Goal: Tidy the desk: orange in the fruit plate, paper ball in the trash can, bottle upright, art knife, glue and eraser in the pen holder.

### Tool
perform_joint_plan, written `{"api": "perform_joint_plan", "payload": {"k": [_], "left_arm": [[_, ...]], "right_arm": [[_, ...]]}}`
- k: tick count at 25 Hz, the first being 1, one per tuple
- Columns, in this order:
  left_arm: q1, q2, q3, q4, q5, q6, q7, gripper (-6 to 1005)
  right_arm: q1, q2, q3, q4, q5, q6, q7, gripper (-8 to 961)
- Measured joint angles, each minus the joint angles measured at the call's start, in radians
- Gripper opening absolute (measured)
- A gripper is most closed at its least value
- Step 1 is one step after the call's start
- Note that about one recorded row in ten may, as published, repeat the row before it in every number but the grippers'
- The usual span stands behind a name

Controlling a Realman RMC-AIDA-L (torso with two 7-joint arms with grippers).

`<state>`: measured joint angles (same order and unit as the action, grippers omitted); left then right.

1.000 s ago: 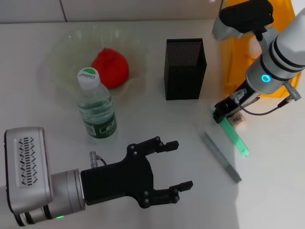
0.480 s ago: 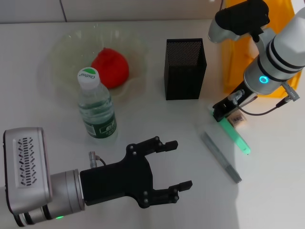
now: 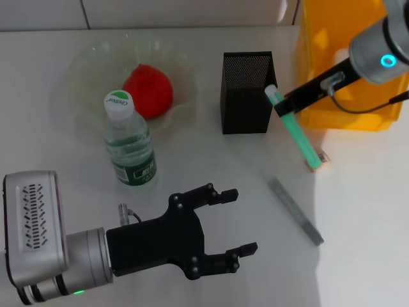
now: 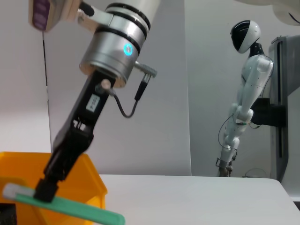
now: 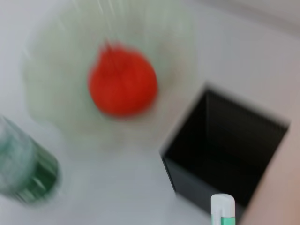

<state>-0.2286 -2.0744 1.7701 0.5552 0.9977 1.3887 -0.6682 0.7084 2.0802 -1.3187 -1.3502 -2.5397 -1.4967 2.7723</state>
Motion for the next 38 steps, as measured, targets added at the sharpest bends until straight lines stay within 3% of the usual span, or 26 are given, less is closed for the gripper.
{"api": "perform_joint_plan", "payload": {"k": [5,8,12,14,23,28,38], "left_arm": [[0.0,0.003,-0.007,0.0,0.0,0.001,-0.002,800],[-0.001,0.002,-0.008,-0.003,-0.001,-0.005,-0.002,800],[-0.004,0.002,-0.009,-0.009,-0.001,-0.007,-0.003,800],[-0.006,0.001,-0.01,-0.009,-0.001,-0.007,-0.005,800],[-0.011,0.0,-0.015,-0.009,-0.001,-0.019,-0.015,800],[-0.011,0.0,-0.02,-0.009,-0.001,-0.022,-0.018,800],[-0.011,0.0,-0.025,-0.014,-0.001,-0.026,-0.018,800]], "right_arm": [[-0.022,0.0,0.102,-0.149,0.073,-0.007,-0.067,148],[-0.07,0.003,0.114,-0.234,0.119,0.121,-0.136,147],[-0.111,0.003,0.106,-0.238,0.231,0.232,-0.25,146],[-0.135,0.005,0.089,-0.189,0.324,0.318,-0.371,147],[-0.147,0.005,0.042,0.041,0.538,0.482,-0.672,153],[-0.129,0.005,0.032,0.133,0.575,0.526,-0.755,156],[-0.125,0.005,-0.015,0.199,0.578,0.574,-0.816,163]]}}
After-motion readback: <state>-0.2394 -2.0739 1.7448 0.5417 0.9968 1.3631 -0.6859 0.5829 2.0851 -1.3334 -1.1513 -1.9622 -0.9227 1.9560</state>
